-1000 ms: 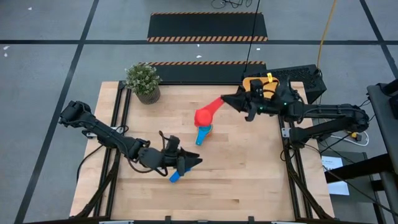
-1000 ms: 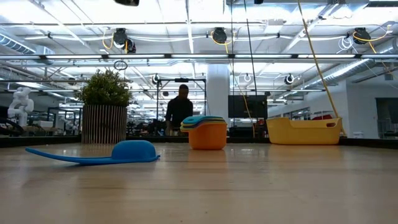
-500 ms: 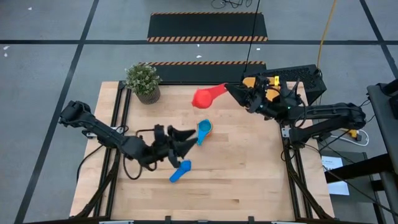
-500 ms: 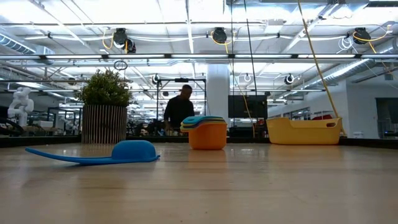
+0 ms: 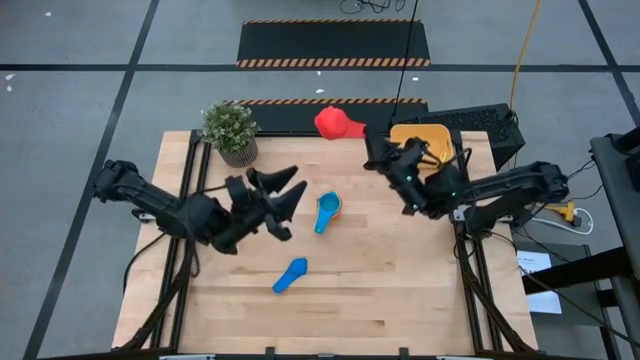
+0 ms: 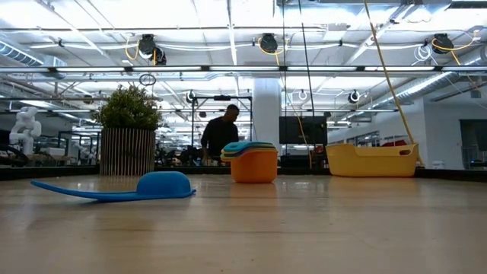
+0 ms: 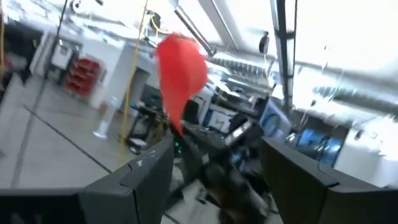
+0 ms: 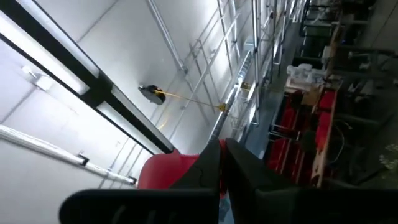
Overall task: Nest measuring cups in basket
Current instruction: Stack the red measuring cup on top of the light blue measuring cup
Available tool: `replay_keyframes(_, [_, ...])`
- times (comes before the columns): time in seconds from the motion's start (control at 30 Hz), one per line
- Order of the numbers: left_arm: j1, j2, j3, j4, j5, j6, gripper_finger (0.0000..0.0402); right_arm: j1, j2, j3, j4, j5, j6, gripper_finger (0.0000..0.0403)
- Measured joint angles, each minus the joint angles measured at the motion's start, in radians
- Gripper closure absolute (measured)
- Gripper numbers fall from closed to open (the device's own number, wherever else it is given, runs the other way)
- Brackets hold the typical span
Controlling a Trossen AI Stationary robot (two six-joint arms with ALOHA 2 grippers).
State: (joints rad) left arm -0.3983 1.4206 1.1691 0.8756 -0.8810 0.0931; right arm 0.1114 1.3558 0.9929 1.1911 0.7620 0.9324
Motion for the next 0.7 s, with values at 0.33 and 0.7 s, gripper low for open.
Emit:
replay_keyframes(0.33, [0.130,0.014,0.168,-0.284,0.035,-0.072,0.0162,0.039,0.113,0.180,0.078,-0.015,-0.354,0.0403])
replay_keyframes(0.7, [0.234,0.025,0.168,-0.165,0.304,-0.132,0.0162,-0.042,0.128,0.237,0.078,-0.219,-0.473,0.0403])
